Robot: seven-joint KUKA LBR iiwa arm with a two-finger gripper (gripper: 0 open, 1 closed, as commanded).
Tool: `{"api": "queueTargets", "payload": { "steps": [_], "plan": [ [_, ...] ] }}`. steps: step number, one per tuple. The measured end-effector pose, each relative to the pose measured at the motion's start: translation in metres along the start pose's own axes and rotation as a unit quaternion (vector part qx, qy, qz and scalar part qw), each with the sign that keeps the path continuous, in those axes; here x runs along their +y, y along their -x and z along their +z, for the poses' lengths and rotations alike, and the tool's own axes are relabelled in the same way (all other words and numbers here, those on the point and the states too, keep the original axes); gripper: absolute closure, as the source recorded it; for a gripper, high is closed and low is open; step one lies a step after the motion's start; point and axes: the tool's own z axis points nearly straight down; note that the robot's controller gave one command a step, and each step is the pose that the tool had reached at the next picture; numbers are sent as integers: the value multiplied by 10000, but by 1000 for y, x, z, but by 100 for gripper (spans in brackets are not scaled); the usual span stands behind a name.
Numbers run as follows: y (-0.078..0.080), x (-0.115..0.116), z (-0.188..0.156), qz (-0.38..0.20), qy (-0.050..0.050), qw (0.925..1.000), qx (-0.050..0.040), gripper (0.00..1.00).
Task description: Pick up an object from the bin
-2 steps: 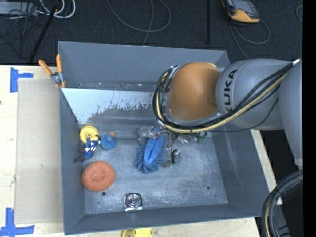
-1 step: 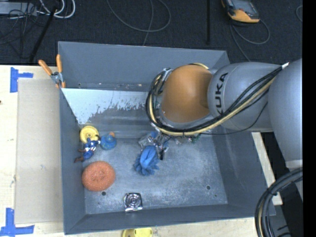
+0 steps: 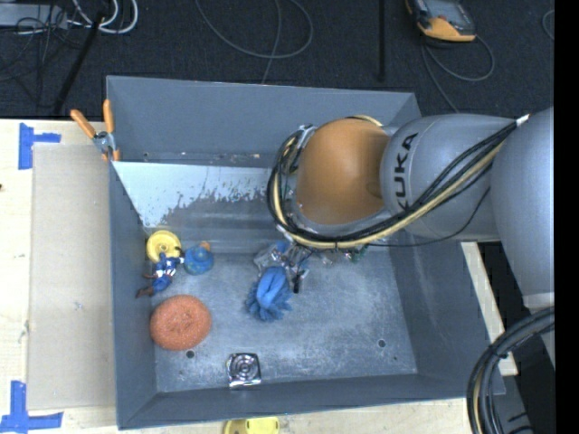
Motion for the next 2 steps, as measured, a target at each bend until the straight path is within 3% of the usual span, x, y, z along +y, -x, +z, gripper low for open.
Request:
{"api": "queueTargets", "payload": {
  "steps": [2],
  "plan": [
    [-1,2,-17,6,18,10000,32,100]
  ]
}}
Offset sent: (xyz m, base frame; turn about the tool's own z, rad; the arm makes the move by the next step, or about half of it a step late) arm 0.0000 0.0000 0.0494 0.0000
